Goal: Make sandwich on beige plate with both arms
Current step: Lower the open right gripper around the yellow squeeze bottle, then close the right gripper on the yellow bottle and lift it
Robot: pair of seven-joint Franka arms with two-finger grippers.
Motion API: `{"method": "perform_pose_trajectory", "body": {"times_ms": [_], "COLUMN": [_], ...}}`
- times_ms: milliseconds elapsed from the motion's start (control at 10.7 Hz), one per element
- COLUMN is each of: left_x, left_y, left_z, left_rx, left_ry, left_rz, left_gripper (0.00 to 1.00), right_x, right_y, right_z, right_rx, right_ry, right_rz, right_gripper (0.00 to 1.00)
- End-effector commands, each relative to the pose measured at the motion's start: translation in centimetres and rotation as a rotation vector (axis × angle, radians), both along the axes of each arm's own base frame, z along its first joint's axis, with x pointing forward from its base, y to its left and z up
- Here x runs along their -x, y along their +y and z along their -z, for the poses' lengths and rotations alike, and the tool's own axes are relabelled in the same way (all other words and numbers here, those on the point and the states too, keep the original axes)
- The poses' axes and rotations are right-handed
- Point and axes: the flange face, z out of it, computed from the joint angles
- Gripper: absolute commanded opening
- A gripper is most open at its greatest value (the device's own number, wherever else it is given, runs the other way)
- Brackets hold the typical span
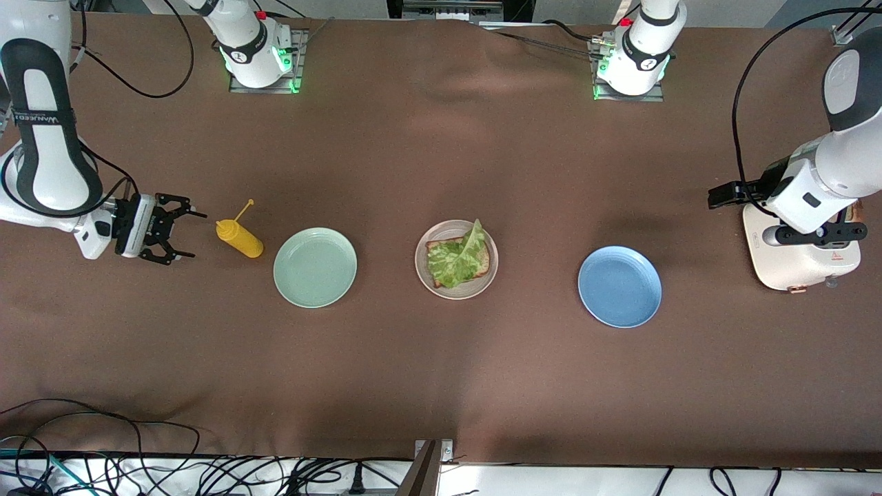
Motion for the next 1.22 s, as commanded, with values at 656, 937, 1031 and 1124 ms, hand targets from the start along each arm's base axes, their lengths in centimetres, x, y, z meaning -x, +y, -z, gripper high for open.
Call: {"method": "perform_pose_trajectory", "body": {"times_ms": [656, 937, 1031, 1124], "left_x": [0.2, 0.2, 0.2, 0.2], "left_y": [0.4, 0.4, 0.4, 0.4], "left_z": [0.4, 0.4, 0.5, 0.4], "left_rx": [0.007, 0.007, 0.007, 0.007], "left_ry": [0.004, 0.004, 0.005, 0.004], "left_rz": [0.015, 0.015, 0.016, 0.015], "left_gripper": [1.0, 1.0, 1.0, 1.0], "right_x": [0.4, 0.0, 0.0, 0.1], "right_y": [4.7, 5.6, 5.4, 5.2], "right_z": [3.7, 3.8, 4.2, 4.5], "right_rx": [-0.311, -0.299, -0.284, -0.271], "right_ry": [-0.188, -0.195, -0.186, -0.181], "right_rz": [-0.172, -0.161, -0.155, -0.147], "right_gripper": [1.0, 0.31, 0.09, 0.01]}}
